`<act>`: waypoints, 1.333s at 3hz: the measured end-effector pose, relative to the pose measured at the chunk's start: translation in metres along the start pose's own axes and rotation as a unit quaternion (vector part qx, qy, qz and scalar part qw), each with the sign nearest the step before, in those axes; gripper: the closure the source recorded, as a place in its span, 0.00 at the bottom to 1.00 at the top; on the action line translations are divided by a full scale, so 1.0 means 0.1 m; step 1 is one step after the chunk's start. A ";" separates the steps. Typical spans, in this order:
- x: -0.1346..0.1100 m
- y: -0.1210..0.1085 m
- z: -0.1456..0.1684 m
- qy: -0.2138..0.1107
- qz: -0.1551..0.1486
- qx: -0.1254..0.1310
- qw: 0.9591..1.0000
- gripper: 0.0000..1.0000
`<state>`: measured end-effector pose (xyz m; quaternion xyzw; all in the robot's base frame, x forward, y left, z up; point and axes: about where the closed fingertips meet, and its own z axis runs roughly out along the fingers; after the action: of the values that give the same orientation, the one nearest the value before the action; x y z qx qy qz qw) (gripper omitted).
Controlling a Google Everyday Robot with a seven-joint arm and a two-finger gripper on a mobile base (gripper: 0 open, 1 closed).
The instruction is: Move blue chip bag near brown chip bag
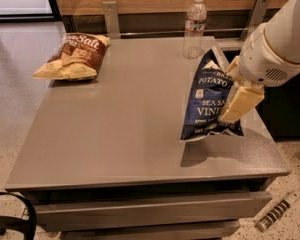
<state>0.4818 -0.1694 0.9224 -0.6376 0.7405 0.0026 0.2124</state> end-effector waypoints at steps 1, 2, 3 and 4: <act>-0.18 -0.37 -0.04 -0.055 -0.051 0.045 0.996 1.00; -0.45 -0.90 0.07 -0.102 -0.099 0.080 0.987 1.00; -0.61 -1.16 0.12 -0.115 -0.115 0.099 0.982 1.00; -0.61 -1.17 0.12 -0.115 -0.115 0.099 0.982 1.00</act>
Offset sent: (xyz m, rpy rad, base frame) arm 0.1384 0.0419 0.0423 0.1649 -0.3315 0.2618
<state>0.6019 -0.1303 0.9616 -0.6899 0.6291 -0.0218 0.3576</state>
